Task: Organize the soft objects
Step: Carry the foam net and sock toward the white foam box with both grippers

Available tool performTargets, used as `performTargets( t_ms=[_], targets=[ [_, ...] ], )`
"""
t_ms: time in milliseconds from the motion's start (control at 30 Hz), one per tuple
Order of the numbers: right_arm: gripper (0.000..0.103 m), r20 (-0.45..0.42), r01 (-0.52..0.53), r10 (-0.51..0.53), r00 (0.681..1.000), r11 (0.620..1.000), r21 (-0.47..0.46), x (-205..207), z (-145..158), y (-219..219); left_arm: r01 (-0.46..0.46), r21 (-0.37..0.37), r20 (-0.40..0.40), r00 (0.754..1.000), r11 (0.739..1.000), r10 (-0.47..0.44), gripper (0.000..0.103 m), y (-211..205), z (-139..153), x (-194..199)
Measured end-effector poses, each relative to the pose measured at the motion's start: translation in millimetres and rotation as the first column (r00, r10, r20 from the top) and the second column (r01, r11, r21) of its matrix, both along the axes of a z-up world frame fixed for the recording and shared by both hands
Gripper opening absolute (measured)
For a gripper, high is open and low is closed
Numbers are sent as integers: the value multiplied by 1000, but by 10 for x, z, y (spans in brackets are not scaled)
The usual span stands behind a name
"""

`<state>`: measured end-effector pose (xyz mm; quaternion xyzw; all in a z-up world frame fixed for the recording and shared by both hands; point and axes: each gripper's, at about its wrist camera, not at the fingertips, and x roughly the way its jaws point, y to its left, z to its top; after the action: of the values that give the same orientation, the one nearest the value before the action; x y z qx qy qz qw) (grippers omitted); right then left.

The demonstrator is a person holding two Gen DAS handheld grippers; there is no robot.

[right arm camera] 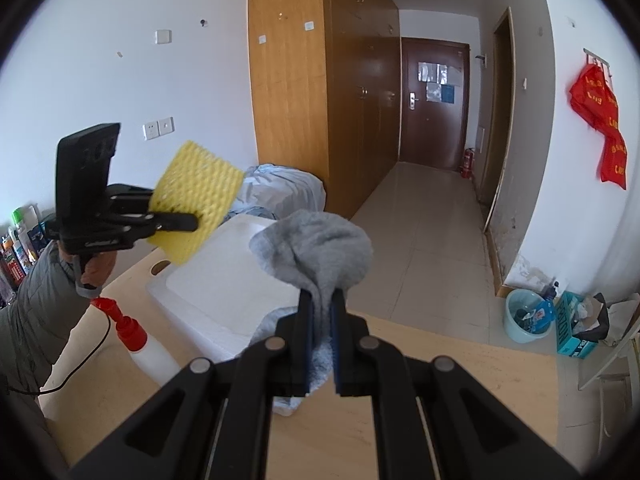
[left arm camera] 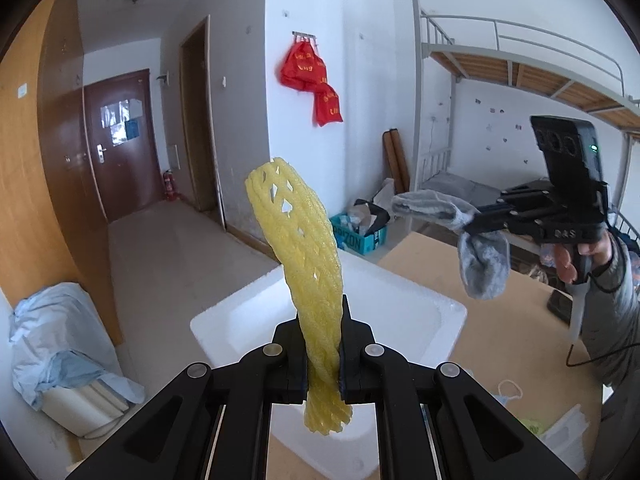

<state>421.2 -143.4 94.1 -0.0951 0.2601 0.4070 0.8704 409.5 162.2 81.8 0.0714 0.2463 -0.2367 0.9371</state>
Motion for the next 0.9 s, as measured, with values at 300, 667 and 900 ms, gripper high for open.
performTargets(
  t_ms=[300, 667, 900],
  targets=[
    [10, -6, 12, -12, 1000, 1000, 2, 16, -24, -49, 63, -5, -36, 997, 998, -63, 10, -144, -98, 241],
    [10, -17, 20, -20, 1000, 1000, -3, 9, -23, -28, 105, 31, -72, 992, 994, -102, 11, -271, -189, 323],
    [10, -26, 26, -26, 999, 1000, -4, 38, -29, -45, 114, 29, -89, 990, 993, -111, 11, -272, -205, 346]
  ],
)
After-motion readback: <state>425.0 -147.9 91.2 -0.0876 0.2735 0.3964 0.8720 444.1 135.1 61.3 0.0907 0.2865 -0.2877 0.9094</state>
